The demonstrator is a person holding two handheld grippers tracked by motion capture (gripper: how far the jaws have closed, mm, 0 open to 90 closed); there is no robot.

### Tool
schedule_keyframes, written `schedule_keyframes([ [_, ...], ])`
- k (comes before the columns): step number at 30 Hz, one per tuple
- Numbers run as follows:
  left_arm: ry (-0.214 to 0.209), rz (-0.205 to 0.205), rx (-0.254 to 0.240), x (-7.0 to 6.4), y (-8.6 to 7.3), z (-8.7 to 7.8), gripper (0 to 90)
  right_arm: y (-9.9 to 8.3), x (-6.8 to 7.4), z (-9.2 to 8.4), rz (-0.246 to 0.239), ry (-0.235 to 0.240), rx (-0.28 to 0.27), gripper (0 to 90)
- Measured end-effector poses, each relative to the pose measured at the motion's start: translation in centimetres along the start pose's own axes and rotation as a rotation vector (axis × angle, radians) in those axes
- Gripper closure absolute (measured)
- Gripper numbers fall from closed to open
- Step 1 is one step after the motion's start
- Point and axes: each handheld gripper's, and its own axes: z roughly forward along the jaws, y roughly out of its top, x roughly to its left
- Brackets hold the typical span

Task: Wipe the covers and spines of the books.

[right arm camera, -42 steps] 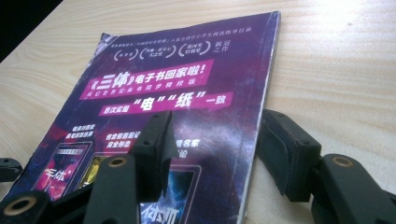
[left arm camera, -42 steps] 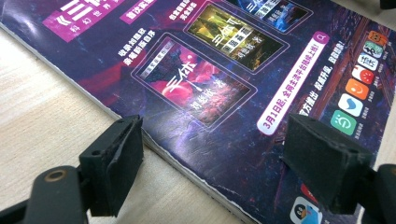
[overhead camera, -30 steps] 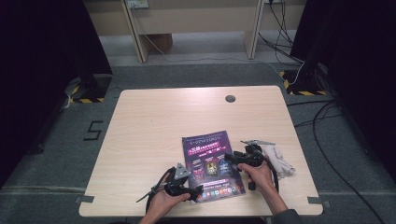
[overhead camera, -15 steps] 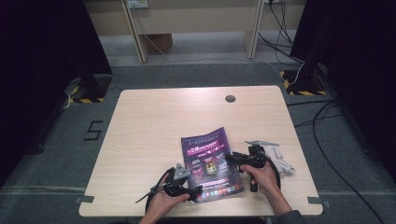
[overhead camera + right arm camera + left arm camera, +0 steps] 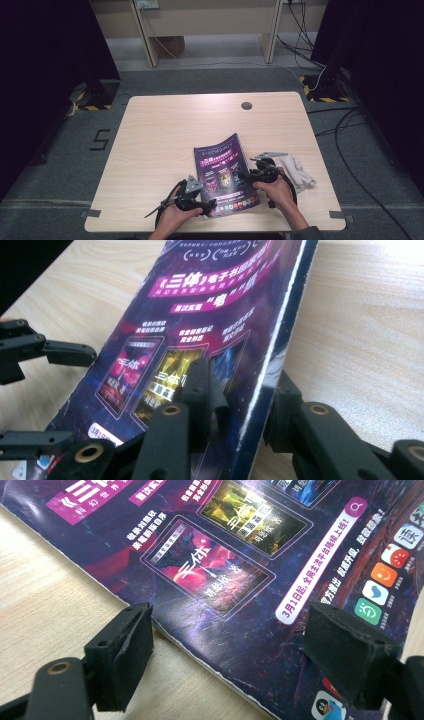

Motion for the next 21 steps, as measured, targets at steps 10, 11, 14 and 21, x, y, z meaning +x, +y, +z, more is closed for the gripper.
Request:
schedule_keyframes([
  [10, 0.029, -0.002, 0.002, 0.7, -0.1, -0.9, 18.4, 0.7, 0.8, -0.2, -0.113, -0.021, 0.032, 74.0],
  [11, 0.037, -0.002, -0.003, 1.0, -0.2, -1.4, 18.4, 0.7, 0.8, -0.2, -0.113, -0.021, 0.032, 74.0],
  [14, 0.053, -0.017, -0.011, 1.5, -0.6, -2.7, 18.3, 0.9, 0.9, -0.2, -0.126, -0.021, 0.038, 74.2],
  [21, 0.106, 0.049, 0.02, 1.3, -2.2, -5.0, 17.7, 1.4, 1.2, -0.2, -0.159, -0.033, 0.053, 74.6],
])
